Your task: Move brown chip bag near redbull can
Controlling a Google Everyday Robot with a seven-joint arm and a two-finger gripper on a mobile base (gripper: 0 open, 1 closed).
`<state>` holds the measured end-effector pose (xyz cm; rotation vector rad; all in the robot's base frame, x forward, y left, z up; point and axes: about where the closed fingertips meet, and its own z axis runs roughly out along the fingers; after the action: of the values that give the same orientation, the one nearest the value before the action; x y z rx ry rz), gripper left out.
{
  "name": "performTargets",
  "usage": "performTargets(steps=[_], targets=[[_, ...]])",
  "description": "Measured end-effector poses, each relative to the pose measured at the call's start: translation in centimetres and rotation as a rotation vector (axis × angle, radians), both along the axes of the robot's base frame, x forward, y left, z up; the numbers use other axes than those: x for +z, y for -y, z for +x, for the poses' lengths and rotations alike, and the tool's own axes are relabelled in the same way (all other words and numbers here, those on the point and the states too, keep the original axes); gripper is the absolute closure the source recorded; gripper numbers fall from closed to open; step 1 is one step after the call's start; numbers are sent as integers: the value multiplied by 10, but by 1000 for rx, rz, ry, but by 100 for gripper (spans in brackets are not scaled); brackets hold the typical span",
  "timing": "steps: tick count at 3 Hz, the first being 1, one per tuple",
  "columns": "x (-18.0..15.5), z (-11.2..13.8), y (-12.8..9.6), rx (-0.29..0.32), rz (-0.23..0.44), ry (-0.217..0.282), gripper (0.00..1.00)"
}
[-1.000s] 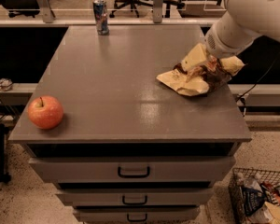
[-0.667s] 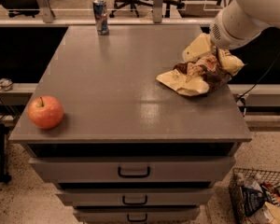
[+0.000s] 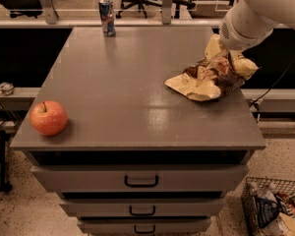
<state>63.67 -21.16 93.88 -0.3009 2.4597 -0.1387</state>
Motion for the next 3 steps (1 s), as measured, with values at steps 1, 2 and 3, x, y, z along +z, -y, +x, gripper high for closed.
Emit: performTargets(steps=[1, 2, 3], targets=[[-11, 3, 6, -43, 15, -45, 22], [-21, 4, 5, -61, 35, -81, 1], [-37, 5, 1, -64, 58, -124, 0]])
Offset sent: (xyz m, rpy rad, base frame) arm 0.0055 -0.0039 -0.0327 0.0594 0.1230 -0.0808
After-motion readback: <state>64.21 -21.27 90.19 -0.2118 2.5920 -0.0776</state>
